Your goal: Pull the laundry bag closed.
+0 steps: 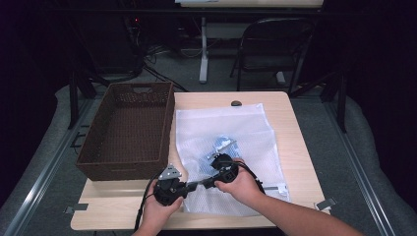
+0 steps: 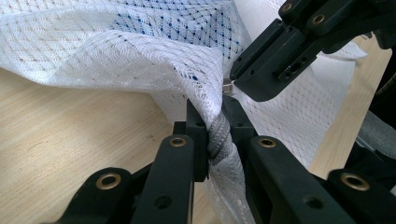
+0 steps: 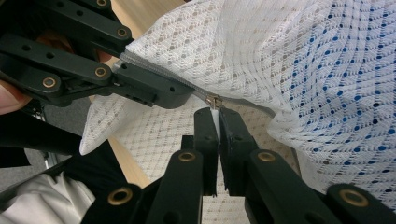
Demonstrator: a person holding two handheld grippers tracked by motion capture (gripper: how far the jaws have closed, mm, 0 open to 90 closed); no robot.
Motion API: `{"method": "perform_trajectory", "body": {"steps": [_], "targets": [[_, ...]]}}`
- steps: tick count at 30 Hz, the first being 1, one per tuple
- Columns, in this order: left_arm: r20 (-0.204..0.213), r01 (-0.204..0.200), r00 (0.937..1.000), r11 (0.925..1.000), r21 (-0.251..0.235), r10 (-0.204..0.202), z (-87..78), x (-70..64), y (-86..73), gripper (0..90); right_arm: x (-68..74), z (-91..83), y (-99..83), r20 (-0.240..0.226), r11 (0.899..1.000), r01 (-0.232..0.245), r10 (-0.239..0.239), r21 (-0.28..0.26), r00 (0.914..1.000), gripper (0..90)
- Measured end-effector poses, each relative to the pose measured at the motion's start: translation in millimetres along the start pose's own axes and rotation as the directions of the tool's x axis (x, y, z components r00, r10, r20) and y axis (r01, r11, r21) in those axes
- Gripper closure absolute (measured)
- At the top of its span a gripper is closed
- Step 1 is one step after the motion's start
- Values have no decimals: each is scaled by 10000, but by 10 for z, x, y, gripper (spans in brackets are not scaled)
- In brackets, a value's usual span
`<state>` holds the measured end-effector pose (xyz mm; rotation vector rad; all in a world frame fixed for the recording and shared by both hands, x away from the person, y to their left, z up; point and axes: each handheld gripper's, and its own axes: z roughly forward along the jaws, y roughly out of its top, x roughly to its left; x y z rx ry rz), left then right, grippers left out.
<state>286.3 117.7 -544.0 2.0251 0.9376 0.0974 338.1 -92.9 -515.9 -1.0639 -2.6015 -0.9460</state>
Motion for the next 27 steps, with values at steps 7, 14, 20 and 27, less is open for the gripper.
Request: {"method": "perform_trajectory", "body": {"steps": [7,14,20,27], "targets": [[-73,-54,10000,10000,51,54,3,-9,1,845,-34,-41,33,-162,9988,-464,467,149,9988,864],[-8,-110,9999,9999,39,110,3,-10,4,847,-52,-61,60,-314,9970,-661,673,394,9972,864],[11,-105,9999,9999,16,105,-5,-19,7,853,-82,-65,63,-505,9943,-964,987,457,9938,864],[-12,-177,9998,9998,69,177,-13,-38,11,859,-103,-69,36,-655,9900,-1295,1331,560,9889,865]]}}
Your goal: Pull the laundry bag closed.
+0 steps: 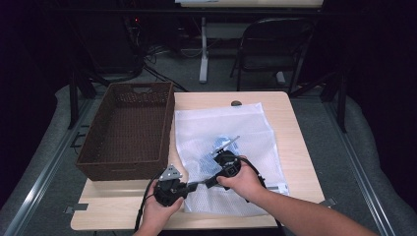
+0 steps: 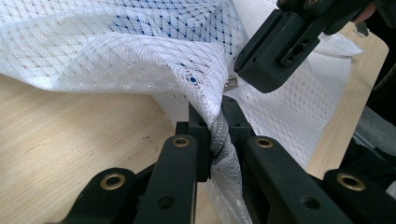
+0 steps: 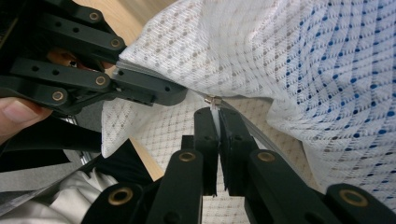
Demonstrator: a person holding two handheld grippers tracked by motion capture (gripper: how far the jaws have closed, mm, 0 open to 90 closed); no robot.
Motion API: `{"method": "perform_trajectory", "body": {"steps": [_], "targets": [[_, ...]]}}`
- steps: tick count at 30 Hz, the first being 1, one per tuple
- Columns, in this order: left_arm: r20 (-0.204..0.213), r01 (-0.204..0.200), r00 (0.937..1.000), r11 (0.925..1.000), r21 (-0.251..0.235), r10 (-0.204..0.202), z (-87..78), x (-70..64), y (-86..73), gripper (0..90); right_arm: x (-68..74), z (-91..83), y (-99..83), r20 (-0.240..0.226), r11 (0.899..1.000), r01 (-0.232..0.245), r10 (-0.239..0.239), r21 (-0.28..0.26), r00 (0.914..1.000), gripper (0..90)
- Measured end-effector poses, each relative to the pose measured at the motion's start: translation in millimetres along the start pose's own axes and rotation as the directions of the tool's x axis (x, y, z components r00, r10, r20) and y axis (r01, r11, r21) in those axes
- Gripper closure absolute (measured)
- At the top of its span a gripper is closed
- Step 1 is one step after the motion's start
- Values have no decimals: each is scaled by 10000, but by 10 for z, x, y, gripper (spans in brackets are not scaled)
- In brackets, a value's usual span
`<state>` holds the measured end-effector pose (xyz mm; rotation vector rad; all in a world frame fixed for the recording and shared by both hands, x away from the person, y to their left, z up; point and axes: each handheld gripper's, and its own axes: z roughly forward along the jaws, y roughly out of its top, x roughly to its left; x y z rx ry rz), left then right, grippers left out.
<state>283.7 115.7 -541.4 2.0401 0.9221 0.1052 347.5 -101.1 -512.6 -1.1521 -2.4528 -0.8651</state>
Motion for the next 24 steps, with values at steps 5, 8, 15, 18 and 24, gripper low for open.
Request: {"method": "perform_trajectory", "body": {"steps": [5,8,15,18,24], "targets": [[-91,-128,9999,9999,56,128,7,-13,-1,860,-24,21,-32,-107,9998,-220,220,33,9997,865],[-101,-63,9999,10000,-27,63,-16,-4,-2,860,-47,24,-52,64,9996,-280,279,71,9996,865],[-381,-88,9992,9999,-99,84,-55,-2,-6,860,-102,-16,-102,218,9989,-434,430,185,9988,865],[-274,-111,9996,9999,-54,110,-87,15,-7,860,-137,-27,-140,293,9985,-502,496,223,9983,865],[-329,-87,9994,9999,-146,82,-101,15,-7,860,-242,-94,-210,442,9980,-603,595,174,9972,865]]}}
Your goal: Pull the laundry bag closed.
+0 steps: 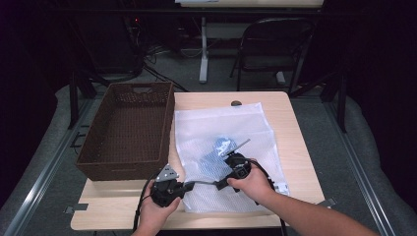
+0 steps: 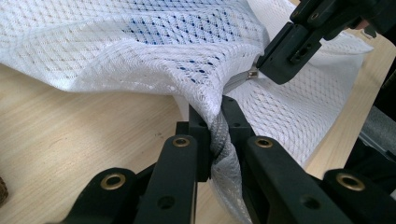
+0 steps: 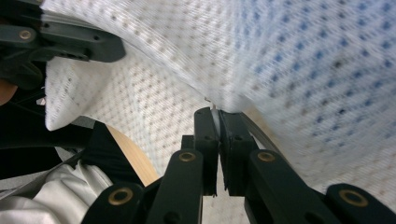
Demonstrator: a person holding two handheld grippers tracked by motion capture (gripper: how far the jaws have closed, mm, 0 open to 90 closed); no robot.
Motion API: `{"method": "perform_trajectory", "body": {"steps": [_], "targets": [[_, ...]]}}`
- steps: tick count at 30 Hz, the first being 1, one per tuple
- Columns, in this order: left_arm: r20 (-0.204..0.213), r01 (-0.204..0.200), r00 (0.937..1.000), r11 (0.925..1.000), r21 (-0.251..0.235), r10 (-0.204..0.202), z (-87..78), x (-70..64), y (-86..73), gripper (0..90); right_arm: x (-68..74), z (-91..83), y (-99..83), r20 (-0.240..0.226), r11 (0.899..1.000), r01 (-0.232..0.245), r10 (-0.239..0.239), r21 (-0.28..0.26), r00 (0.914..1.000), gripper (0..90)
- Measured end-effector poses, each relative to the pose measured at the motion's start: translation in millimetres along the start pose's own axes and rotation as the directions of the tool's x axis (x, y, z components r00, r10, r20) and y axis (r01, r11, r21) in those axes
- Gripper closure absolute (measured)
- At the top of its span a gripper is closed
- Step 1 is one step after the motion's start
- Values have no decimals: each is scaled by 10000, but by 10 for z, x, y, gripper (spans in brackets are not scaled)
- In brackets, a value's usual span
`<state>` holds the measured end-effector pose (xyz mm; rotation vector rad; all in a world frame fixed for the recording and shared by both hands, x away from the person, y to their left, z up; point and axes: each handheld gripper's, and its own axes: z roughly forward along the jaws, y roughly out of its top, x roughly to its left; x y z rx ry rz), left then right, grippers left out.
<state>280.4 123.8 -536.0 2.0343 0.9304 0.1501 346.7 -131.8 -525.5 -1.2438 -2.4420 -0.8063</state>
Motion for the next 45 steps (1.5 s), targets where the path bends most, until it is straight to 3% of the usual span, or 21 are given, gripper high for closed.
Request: {"method": "perform_trajectory", "body": {"steps": [9,22,24,37,45], "targets": [[-66,142,9999,9998,-127,-142,-38,30,-3,860,-213,-93,-151,284,9992,-391,394,-103,9988,865],[-194,227,9995,9994,-246,-232,-101,67,2,860,-405,-198,-317,476,9965,-789,802,-292,9956,865],[-208,277,9994,9992,-302,-283,-113,77,-2,860,-443,-229,-348,554,9957,-910,917,-142,9942,865],[-300,362,9989,9988,-336,-372,-133,102,-7,860,-654,-406,-543,972,9908,-1292,1326,-404,9864,865],[-307,412,9986,9983,-414,-425,-140,111,-10,860,-788,-564,-685,1320,9845,-1644,1712,-609,9764,864]]}}
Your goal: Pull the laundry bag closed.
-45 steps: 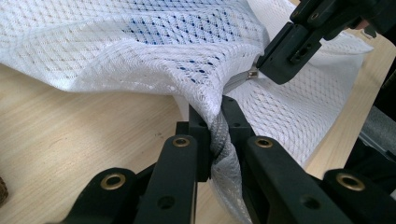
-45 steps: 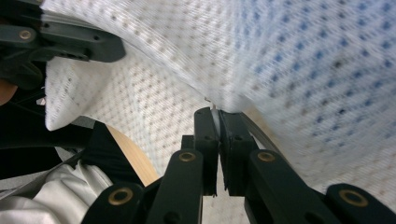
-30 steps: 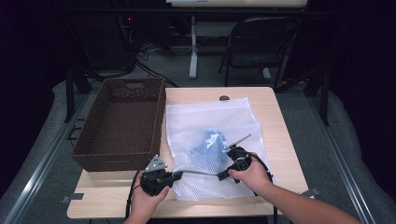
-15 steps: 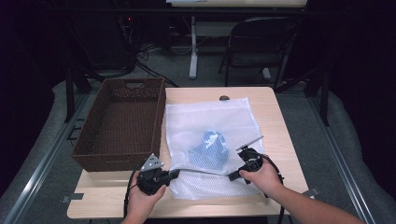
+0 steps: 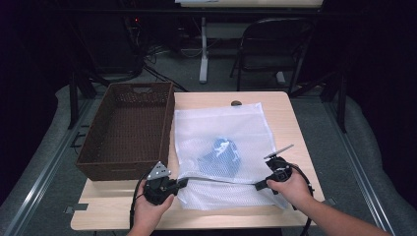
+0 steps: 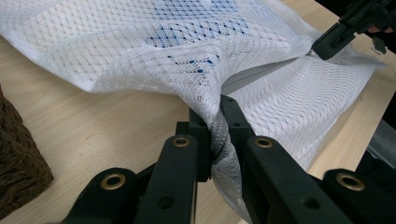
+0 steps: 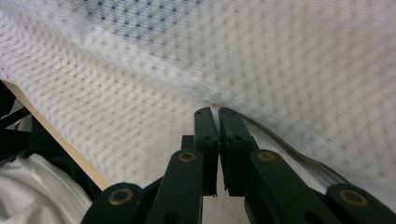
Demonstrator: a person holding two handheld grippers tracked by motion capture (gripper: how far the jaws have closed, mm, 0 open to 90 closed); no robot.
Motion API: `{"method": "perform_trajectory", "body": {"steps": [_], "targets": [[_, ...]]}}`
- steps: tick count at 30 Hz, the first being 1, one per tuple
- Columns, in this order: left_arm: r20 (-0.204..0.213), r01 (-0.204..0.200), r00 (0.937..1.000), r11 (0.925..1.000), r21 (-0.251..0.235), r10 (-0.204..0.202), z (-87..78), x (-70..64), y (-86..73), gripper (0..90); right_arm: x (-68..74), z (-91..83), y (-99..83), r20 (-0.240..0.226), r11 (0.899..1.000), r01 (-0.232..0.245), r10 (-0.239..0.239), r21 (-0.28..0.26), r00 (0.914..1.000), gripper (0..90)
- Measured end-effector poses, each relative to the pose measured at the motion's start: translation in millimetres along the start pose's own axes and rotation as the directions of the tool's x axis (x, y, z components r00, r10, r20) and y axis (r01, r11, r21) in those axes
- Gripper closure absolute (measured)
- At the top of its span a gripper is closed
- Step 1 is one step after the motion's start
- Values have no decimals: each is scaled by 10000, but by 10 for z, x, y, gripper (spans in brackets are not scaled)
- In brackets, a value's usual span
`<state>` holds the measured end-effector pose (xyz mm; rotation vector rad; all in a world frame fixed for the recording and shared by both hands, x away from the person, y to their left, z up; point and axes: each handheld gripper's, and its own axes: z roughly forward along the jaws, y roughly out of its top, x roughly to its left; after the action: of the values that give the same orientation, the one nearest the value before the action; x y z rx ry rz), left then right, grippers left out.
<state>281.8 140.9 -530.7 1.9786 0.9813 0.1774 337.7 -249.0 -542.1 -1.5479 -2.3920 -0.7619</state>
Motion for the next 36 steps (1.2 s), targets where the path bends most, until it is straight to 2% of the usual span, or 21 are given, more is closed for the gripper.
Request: {"method": "perform_trajectory", "body": {"steps": [2,3,5,9,10,14,15,16,17,18,22,23,24,32,36], "targets": [[-11,29,10000,10000,21,-29,-3,-1,0,860,-49,-35,-30,81,10000,-86,87,-44,9999,864],[-8,29,10000,10000,-4,-29,-1,-2,-1,860,-59,-52,-48,82,9995,-310,311,-50,9995,864],[-25,33,10000,10000,-3,-33,-2,-3,-2,860,-109,-80,-76,147,9998,-177,178,-47,9997,864],[-77,28,10000,10000,49,-28,-13,2,-2,860,-186,-144,-146,275,9987,-507,509,-86,9983,864],[-63,40,10000,10000,51,-39,-14,3,-2,860,-215,-157,-160,271,9991,-390,394,-142,9989,865],[-84,38,10000,10000,21,-38,-11,1,-6,860,-311,-208,-239,410,9979,-622,628,-152,9972,864],[-101,5,9999,10000,56,-4,-15,4,-4,860,-322,-224,-260,444,9958,-905,909,-108,9949,864],[-109,-8,9999,10000,60,8,-16,7,-4,860,-353,-232,-278,469,9966,-820,825,-128,9955,864],[-61,12,10000,10000,93,-12,-20,10,-3,860,-364,-248,-297,527,9941,-1080,1082,-57,9927,864],[-67,-8,10000,10000,92,9,-22,14,-3,860,-394,-256,-314,557,9950,-998,1001,-87,9934,864],[-114,14,9999,10000,63,-13,-20,14,-7,860,-468,-308,-376,682,9917,-1278,1283,-126,9894,864],[-33,56,10000,10000,69,-56,-16,12,-7,860,-497,-319,-388,707,9932,-1151,1159,-152,9907,864],[12,57,10000,9999,107,-57,-14,9,-7,860,-513,-334,-405,683,9909,-1331,1340,-171,9886,864],[-168,-32,9999,9999,133,35,9,-11,-17,859,-522,-370,-385,743,9915,-1269,1288,-303,9889,864],[-223,20,9998,9999,120,-17,-5,7,-19,858,-484,-366,-372,735,9907,-1335,1350,-260,9881,863]]}}
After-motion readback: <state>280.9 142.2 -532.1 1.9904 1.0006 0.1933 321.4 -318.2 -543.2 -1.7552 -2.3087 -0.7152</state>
